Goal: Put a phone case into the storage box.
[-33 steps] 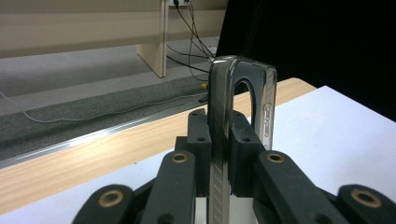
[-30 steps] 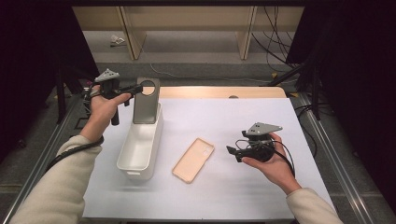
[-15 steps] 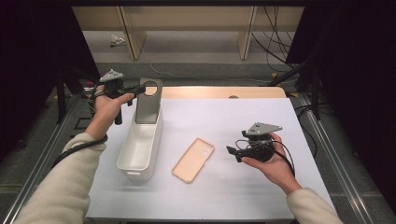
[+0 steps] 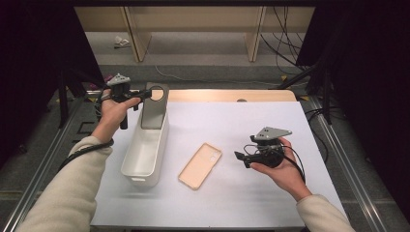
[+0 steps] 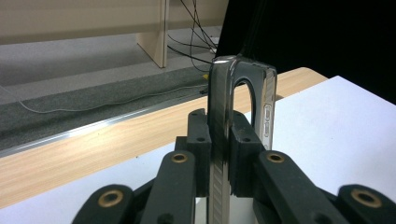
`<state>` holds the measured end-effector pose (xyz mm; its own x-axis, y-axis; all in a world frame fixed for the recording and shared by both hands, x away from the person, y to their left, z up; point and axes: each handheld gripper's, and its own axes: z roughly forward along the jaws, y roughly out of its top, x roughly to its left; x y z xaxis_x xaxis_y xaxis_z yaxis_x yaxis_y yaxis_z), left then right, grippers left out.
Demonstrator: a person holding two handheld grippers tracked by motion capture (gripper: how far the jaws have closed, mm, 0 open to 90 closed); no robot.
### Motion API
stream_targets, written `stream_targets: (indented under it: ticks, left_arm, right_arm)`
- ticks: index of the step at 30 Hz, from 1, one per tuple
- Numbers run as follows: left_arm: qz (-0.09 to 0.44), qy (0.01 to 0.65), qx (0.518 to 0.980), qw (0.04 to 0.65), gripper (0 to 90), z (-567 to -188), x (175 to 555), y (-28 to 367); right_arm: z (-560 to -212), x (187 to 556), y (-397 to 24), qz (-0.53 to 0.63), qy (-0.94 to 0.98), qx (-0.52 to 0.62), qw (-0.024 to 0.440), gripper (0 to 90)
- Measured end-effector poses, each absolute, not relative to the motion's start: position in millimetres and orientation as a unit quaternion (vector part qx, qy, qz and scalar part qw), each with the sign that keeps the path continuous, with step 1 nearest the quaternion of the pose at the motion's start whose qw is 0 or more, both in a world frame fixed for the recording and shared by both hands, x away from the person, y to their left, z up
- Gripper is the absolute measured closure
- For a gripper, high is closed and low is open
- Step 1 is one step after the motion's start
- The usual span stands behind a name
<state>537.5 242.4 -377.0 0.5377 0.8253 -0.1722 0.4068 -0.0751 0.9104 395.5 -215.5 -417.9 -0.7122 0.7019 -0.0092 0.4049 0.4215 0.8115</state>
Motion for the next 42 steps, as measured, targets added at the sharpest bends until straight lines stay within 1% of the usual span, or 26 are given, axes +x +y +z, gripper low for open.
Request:
stream_targets:
  ticks: [30, 42]
  left_arm:
    - [0.199, 0.450, 0.717, 0.493, 80.5, -397.9, 548.5, 243.3]
    - [0.198, 0.468, 0.712, 0.485, 79.8, -403.4, 549.8, 246.6]
  right_arm:
    - [-418.7, 396.0, -214.6, 0.421, 0.825, 0.334, 0.173, 16.3]
    - [-418.7, 395.9, -214.1, 0.421, 0.826, 0.334, 0.171, 16.3]
